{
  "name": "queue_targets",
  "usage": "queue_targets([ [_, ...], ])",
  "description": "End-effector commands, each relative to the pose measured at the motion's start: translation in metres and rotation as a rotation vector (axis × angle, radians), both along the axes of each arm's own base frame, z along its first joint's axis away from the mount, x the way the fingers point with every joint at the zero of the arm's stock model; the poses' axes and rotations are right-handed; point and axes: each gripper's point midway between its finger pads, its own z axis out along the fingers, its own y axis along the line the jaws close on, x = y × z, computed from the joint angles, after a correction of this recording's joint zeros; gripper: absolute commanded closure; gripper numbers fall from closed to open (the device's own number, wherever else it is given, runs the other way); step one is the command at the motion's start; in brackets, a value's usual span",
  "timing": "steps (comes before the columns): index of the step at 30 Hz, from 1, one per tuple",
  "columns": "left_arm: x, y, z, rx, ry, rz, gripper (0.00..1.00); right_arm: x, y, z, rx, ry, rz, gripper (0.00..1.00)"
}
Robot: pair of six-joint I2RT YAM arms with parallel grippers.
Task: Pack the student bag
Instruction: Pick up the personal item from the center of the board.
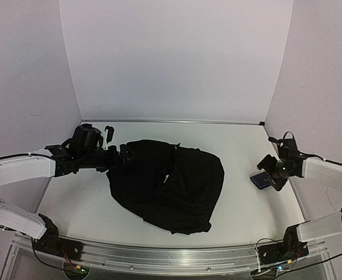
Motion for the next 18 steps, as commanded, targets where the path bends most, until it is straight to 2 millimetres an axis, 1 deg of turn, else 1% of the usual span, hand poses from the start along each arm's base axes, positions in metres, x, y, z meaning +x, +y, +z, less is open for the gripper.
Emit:
queue_targets([
  [1, 0.001, 0.003, 0.006, -0.031, -0.022, 0.017, 0.03, 0.003, -0.012, 0.014, 0.053, -0.101, -0.125, 0.15],
  [6, 0.000, 0.004, 0.003, -0.021, -0.011, 0.016, 0.03, -0.002, -0.019, 0.001, 0.038, -0.073, -0.150, 0.20],
  [12, 0.000, 0.003, 0.006, -0.022, -0.013, 0.010, 0.03, -0.002, -0.012, -0.018, 0.132, -0.075, -0.151, 0.26],
  [18, -0.002, 0.001, 0.004, -0.036, 0.001, 0.001, 0.03, 0.000, -0.007, -0.037, 0.202, -0.068, -0.168, 0.37],
])
